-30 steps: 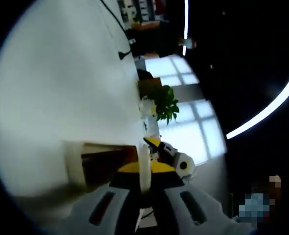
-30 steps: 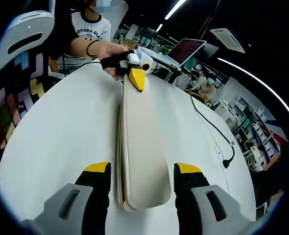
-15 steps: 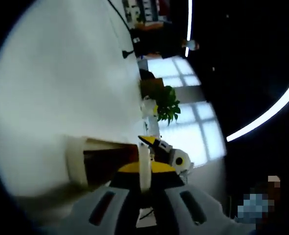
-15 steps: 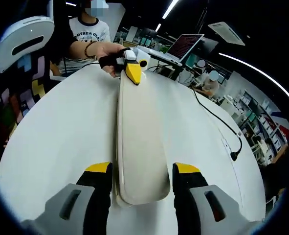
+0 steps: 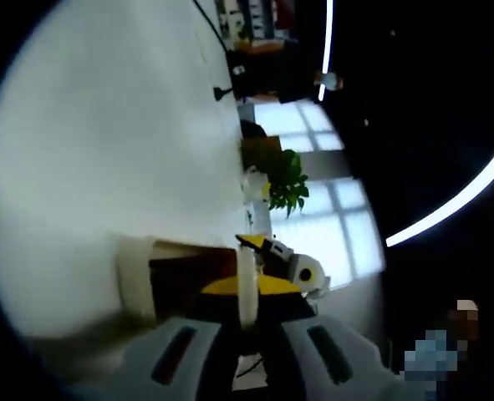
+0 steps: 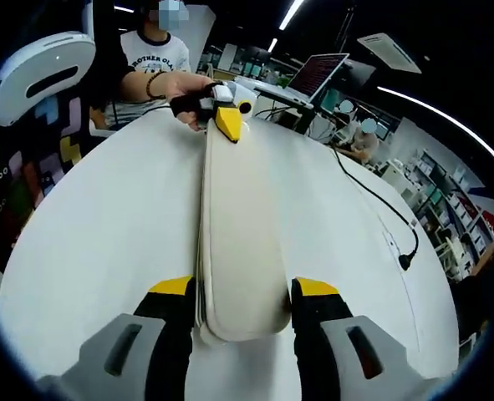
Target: Arrange the utensils inside the cutlery case until each visible utensil rests in its matching compartment.
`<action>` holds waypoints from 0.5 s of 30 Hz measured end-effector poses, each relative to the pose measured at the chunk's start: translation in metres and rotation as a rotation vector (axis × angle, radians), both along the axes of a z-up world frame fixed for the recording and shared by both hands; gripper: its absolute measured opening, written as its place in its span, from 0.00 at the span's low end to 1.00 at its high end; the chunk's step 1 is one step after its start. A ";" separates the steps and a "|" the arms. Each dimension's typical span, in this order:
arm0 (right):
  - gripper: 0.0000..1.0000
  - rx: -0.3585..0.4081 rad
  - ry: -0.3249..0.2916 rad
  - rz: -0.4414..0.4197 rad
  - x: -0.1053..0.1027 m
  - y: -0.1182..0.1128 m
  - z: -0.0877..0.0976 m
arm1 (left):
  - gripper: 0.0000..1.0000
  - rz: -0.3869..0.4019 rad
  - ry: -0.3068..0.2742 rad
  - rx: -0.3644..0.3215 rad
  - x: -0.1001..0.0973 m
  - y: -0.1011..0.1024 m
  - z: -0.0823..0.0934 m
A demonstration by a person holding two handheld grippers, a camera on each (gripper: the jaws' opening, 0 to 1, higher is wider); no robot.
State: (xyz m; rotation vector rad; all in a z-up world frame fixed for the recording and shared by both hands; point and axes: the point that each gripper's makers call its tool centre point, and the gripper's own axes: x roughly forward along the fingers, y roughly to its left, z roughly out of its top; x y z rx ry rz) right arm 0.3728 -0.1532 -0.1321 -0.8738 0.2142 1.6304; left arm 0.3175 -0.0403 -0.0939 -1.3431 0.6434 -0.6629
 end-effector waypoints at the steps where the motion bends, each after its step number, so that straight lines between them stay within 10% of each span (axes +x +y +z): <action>1: 0.47 0.003 0.010 -0.001 0.000 0.000 0.001 | 0.02 0.000 -0.002 -0.001 0.000 -0.002 0.001; 15: 0.44 -0.033 0.033 0.008 0.001 0.004 -0.008 | 0.03 0.003 -0.021 0.043 -0.005 -0.001 0.000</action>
